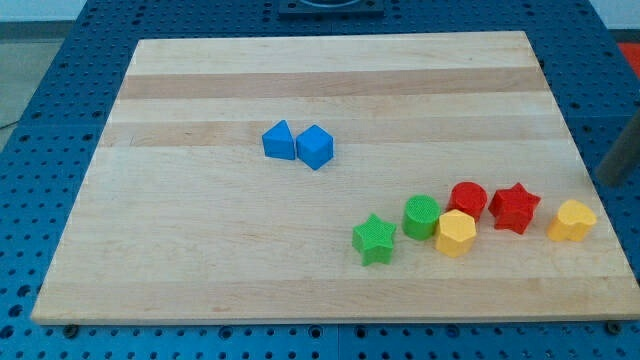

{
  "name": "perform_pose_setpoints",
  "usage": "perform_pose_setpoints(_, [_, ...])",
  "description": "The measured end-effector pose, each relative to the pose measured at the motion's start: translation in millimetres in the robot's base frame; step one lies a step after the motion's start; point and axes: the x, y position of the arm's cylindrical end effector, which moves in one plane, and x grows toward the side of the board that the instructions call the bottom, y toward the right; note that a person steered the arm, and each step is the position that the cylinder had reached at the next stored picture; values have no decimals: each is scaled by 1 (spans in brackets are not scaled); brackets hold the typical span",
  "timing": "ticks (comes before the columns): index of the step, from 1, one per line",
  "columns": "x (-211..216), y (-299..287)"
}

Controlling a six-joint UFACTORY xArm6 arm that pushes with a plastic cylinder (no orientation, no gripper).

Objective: Move the red blocks towards the center

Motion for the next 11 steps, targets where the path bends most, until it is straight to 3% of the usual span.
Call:
perform_pose_setpoints(2, [37,-82])
perform_pose_setpoints(4, [36,-135])
perform_pose_setpoints(6, [4,-178])
perform_pose_setpoints(11, [-4,-179])
